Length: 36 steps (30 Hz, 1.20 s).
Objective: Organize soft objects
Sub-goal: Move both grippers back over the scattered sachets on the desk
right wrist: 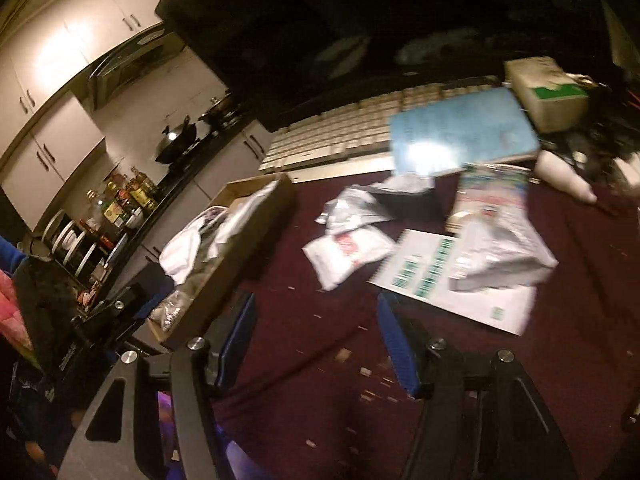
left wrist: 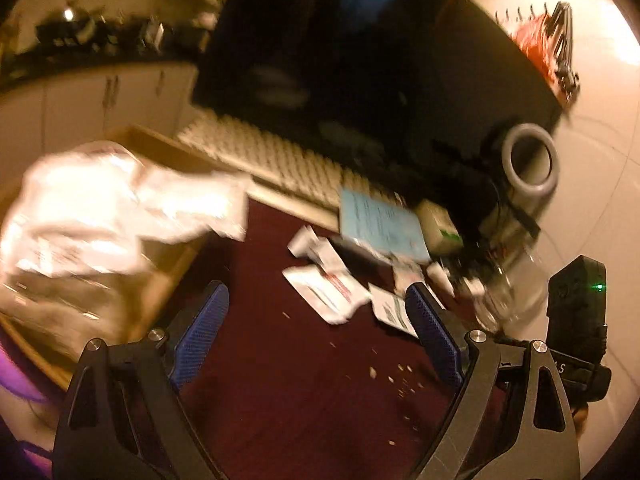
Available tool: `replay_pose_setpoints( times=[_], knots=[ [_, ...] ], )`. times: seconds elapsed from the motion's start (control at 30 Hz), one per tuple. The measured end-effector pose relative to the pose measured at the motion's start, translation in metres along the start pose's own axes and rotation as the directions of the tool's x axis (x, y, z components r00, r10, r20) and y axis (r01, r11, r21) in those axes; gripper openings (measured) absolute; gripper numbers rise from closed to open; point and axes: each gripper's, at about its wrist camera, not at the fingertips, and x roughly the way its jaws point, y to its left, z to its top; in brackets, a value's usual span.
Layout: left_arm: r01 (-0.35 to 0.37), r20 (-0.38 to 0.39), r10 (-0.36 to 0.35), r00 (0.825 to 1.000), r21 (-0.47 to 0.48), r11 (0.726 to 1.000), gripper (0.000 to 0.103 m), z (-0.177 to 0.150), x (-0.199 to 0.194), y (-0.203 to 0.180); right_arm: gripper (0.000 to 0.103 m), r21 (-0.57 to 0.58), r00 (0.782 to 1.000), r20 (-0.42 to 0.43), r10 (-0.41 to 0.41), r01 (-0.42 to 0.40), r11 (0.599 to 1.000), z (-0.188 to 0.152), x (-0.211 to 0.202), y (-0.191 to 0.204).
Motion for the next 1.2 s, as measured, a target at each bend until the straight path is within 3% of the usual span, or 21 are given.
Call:
replay_pose_setpoints(
  times=[0.27, 0.4, 0.53, 0.67, 0.77, 0.87, 0.97, 1.07, 1.2],
  knots=[
    [0.001, -0.171, -0.014, 0.985, -0.077, 0.997, 0.09, 0.006, 0.034, 0.005, 0.067, 0.06, 0.997, 0.034, -0.069, 0.067, 0.996, 0.014, -0.013, -0.042],
    [-0.015, -0.219, -0.018, 0.975, -0.148, 0.989, 0.09, 0.019, 0.055, 0.015, 0.07, 0.048, 0.986, 0.035, -0.161, 0.16, 0.986, 0.026, -0.01, -0.056],
    [-0.042, -0.252, -0.006, 0.968, -0.184, 0.982, 0.09, 0.034, 0.086, 0.018, 0.07, 0.128, 0.976, 0.006, -0.217, 0.215, 0.968, 0.034, 0.0, -0.08],
    [-0.076, -0.296, 0.029, 0.955, -0.147, 0.986, 0.09, 0.043, 0.119, 0.005, 0.07, 0.166, 0.979, -0.023, -0.203, 0.204, 0.965, 0.031, 0.011, -0.091],
    [-0.095, -0.323, 0.063, 0.944, -0.082, 0.992, 0.09, 0.049, 0.144, -0.005, 0.07, 0.134, 0.973, -0.027, -0.231, 0.232, 0.963, 0.028, 0.015, -0.084],
    [-0.135, -0.377, 0.11, 0.92, -0.041, 0.99, 0.09, 0.052, 0.175, -0.006, 0.07, 0.098, 0.96, -0.033, -0.276, 0.278, 0.955, 0.026, 0.019, -0.076],
    [-0.165, -0.368, 0.166, 0.915, 0.037, 0.986, 0.09, 0.057, 0.183, -0.017, 0.07, 0.089, 0.954, -0.033, -0.297, 0.299, 0.95, 0.027, 0.021, -0.074],
    [-0.176, -0.394, 0.204, 0.896, 0.105, 0.979, 0.082, 0.056, 0.192, -0.025, 0.07, 0.058, 0.944, -0.041, -0.326, 0.328, 0.943, 0.028, 0.024, -0.069],
    [-0.221, -0.365, 0.288, 0.886, 0.213, 0.952, 0.067, 0.051, 0.194, -0.036, 0.07, 0.044, 0.943, -0.045, -0.329, 0.331, 0.942, 0.03, 0.028, -0.067]
  ],
)
